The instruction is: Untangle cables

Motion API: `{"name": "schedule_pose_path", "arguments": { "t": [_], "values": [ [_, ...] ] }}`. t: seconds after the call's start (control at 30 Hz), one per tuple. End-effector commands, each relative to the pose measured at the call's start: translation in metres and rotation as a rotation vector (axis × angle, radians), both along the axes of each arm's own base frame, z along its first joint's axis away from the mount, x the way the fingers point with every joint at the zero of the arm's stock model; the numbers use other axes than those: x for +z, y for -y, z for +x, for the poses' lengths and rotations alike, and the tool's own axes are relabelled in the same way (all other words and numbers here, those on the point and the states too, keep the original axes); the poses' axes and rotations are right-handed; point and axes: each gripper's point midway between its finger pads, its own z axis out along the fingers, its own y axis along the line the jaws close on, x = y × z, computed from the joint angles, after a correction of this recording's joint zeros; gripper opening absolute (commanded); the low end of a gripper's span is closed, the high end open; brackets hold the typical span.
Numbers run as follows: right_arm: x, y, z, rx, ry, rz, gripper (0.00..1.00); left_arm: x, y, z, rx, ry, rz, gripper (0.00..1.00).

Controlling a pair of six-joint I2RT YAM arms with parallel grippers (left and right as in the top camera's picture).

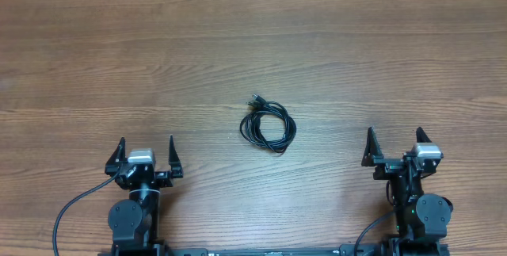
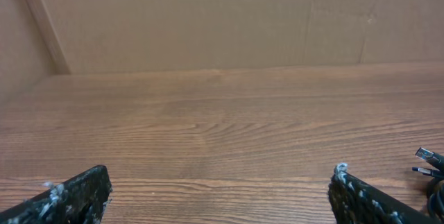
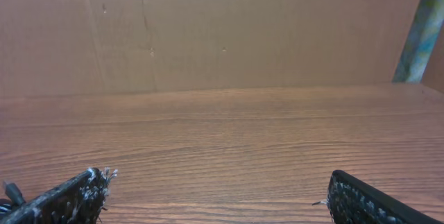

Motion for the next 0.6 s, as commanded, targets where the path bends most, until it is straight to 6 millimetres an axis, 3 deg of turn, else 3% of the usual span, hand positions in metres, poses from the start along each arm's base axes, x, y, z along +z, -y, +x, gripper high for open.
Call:
{"name": "schedule_pose_path", "arguments": {
  "t": [0.0, 0.57],
  "values": [
    [-0.0012, 0.0024, -0.0001, -0.011, 0.006, 0.005, 1.00, 0.0010, 0.0050, -0.0001, -0.022, 0.008, -0.014, 0.99],
    [-0.0012, 0.0024, -0.0001, -0.011, 0.006, 0.005, 1.00, 0.0010, 0.0050, -0.0001, -0.022, 0.008, -0.014, 0.99]
  ]
}}
